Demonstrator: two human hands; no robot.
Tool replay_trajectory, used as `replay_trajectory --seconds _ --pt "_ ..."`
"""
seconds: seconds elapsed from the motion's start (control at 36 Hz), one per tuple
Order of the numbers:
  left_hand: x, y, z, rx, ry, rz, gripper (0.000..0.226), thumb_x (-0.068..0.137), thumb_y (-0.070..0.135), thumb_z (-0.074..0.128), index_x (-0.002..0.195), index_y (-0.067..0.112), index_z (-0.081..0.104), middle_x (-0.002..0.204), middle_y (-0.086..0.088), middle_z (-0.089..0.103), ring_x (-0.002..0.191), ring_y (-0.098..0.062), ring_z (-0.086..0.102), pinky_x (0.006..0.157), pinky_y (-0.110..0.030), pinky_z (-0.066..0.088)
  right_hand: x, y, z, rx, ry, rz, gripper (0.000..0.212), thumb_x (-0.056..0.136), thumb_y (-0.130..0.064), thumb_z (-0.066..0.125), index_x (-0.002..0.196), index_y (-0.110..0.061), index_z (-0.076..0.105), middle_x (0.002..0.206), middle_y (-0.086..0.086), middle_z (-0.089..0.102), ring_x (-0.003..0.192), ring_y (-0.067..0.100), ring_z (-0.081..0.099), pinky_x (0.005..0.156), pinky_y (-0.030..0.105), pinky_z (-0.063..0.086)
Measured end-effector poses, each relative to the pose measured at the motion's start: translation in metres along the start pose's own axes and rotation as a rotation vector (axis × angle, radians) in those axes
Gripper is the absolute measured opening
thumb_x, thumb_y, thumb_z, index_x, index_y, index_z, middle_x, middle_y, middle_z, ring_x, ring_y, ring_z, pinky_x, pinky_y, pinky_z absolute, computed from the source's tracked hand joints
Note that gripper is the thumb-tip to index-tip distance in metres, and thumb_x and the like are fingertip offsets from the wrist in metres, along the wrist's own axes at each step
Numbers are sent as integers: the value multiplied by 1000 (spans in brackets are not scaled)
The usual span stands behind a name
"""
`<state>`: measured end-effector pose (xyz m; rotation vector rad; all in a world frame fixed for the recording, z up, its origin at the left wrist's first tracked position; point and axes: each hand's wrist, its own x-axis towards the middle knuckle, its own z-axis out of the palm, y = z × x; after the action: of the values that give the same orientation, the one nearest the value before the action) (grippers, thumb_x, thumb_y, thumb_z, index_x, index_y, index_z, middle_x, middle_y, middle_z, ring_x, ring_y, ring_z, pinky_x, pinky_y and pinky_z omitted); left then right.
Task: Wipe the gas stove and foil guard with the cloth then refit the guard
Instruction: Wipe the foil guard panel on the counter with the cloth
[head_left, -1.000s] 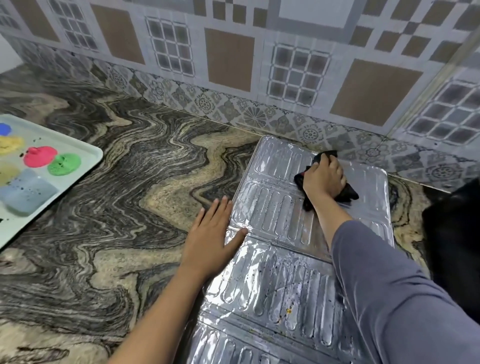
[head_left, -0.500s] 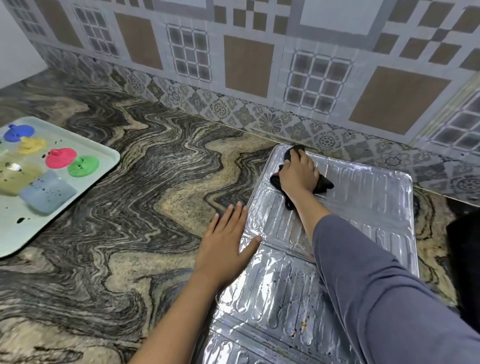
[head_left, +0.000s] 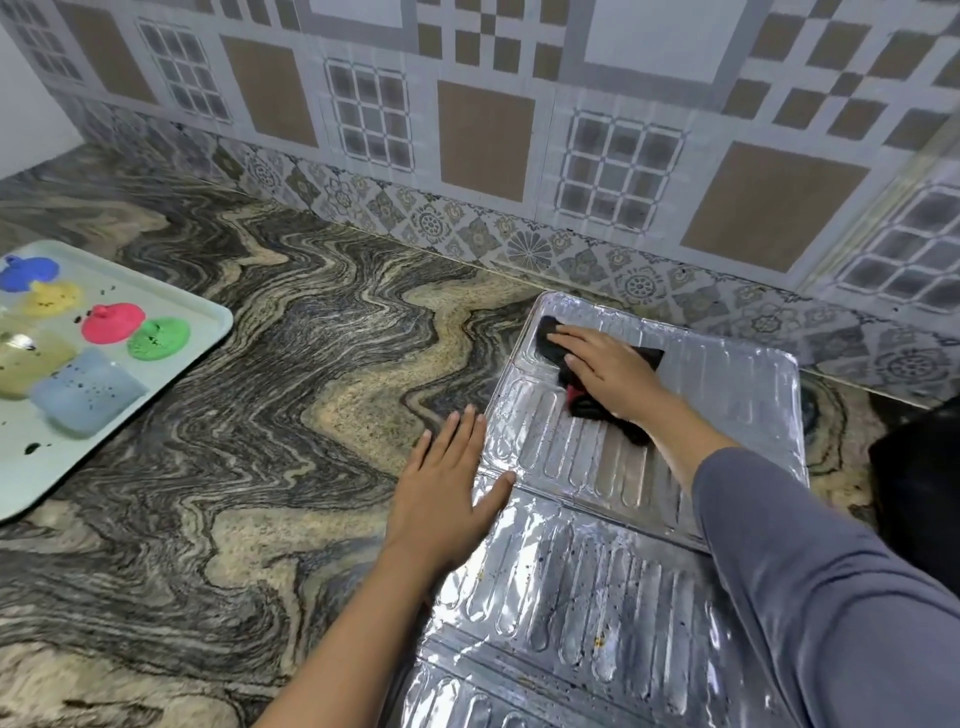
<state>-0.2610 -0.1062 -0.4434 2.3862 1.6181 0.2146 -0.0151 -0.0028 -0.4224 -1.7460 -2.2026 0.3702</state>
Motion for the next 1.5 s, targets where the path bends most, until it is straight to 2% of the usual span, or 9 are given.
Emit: replay_trajectory --seconds 0.19,0.36,0.47,0.56,0.67,0.89,1.08,1.28,1.5 --pt "0 0 3 -8 -9 0 75 87 66 1 146 23 -16 153 8 -21 142 -9 -20 121 -36 -4 -51 38 -22 -33 152 415 41 99 -27 32 140 -22 38 149 1 35 136 23 32 110 40 27" --pt "0 -1 2 -22 3 -3 75 88 65 5 147 23 -12 155 7 -18 142 -8 -18 120 -36 -4 -83 21 -8 -54 412 851 42 98 -26 31 139 -17 37 150 6 32 138 27 27 111 44 21" --pt "1 -2 2 -40 9 0 73 90 64 8 148 23 -10 156 8 -16 143 -8 -18 120 -36 -4 -76 -9 9 -20 450 947 43 97 -25 33 140 -18 34 152 6 26 139 26 21 111 43 16" --pt "0 -3 1 -45 15 3 74 89 64 7 148 22 -10 156 7 -15 143 -8 -17 120 -36 -4 -57 -30 18 -10 427 908 44 96 -25 34 140 -19 34 153 5 25 140 26 21 112 43 16" --pt "1 -4 2 -56 30 3 74 90 64 9 148 23 -9 156 8 -14 143 -6 -16 120 -35 -5 -25 -51 24 -2 306 768 45 98 -27 31 142 -21 30 154 1 22 141 24 18 113 41 14" --pt "1 -2 3 -39 34 3 74 90 64 10 149 21 -6 157 6 -10 144 -7 -12 120 -35 -4 -2 -83 37 -45 50 276 43 99 -33 26 142 -29 29 152 -6 26 140 17 21 113 39 16" --pt "2 -2 5 -37 32 -10 76 89 66 10 148 22 -7 157 7 -10 144 -6 -12 121 -36 -3 -33 -65 27 27 -86 -109 38 98 -32 33 135 -33 43 144 -13 40 134 10 33 105 37 25" --pt "1 0 -2 -25 19 -16 75 90 64 13 149 22 -4 157 6 -9 144 -6 -11 120 -35 -5 -57 -50 16 99 -117 -131 37 95 -37 35 128 -37 50 140 -18 44 130 8 38 105 39 30" --pt "-1 1 -1 5 20 -14 77 88 67 11 149 22 -2 157 8 -7 144 -5 -9 119 -33 -3 -88 -18 3 97 9 86 35 97 -30 38 130 -35 48 142 -13 43 132 11 37 107 43 31"
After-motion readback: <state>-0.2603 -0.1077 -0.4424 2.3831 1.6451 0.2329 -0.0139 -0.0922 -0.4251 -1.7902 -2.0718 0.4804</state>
